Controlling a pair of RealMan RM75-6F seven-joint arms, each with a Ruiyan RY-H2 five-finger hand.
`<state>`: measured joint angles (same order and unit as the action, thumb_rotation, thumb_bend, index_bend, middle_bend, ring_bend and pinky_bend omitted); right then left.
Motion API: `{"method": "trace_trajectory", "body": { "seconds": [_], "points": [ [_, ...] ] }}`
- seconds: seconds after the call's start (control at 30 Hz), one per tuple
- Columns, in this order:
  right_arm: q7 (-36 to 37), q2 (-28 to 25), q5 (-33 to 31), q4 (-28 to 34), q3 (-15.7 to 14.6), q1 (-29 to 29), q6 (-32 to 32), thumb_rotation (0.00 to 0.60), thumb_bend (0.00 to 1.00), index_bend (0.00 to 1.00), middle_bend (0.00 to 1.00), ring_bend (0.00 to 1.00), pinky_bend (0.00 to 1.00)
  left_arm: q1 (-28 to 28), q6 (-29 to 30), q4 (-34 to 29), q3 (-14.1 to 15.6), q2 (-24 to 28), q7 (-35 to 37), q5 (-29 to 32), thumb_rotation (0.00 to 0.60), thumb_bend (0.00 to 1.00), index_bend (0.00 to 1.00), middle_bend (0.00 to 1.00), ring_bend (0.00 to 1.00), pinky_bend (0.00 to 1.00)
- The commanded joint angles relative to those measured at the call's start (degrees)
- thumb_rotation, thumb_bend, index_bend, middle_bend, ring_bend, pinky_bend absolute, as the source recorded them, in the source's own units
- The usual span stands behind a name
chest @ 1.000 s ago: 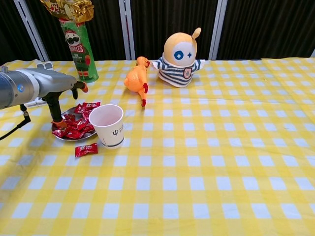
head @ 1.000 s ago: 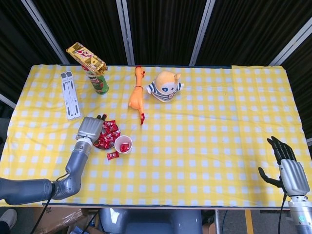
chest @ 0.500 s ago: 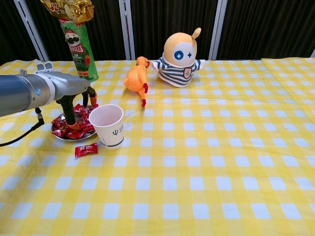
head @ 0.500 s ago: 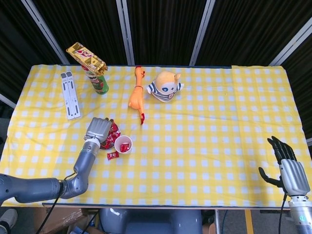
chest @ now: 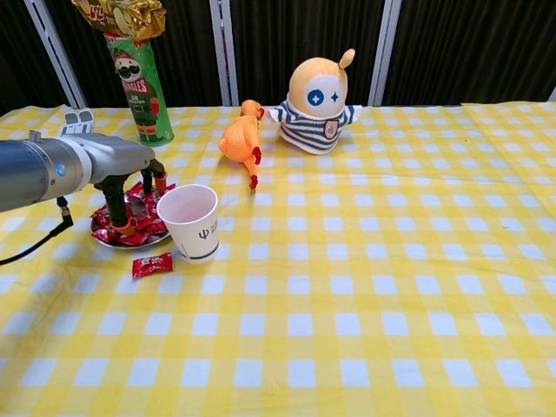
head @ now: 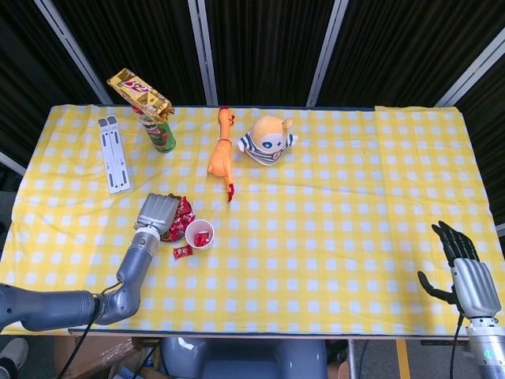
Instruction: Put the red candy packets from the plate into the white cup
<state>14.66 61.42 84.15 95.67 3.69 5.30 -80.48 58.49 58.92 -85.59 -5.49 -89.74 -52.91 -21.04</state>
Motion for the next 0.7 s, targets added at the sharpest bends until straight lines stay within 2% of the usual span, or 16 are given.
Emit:
{"method": "trace_trajectory", "body": {
  "seconds": [0.03, 0.4, 0.7],
  "points": [
    [0.0, 0.0, 0.0, 0.0, 0.0, 0.0, 0.0, 0.600, 0.41, 0.00, 0.00, 0.00, 0.00, 0.0, 0.0, 0.2, 0.0, -0.1, 0.2, -0.3, 0.600, 0.20, 0.24, 0.24, 0.88, 0.91],
    [0.1, 0.0, 0.1, 0.0, 0.0, 0.0, -0.1, 0.600, 0.41, 0.00, 0.00, 0.00, 0.00, 0.2, -0.1, 0.6, 0.5, -0.7, -0.9, 0.7, 0.600, 0.23, 0.33, 0.38, 0.88, 0.92],
    [-0.1, 0.1, 0.2, 0.1, -0.1, 0.0, -0.1, 0.600, 0.41, 0.00, 0.00, 0.00, 0.00, -0.1, 0.0, 0.9, 0.8, -1.0, -1.1, 0.7, 0.600, 0.24, 0.35, 0.42, 0.88, 0.92]
  ]
}}
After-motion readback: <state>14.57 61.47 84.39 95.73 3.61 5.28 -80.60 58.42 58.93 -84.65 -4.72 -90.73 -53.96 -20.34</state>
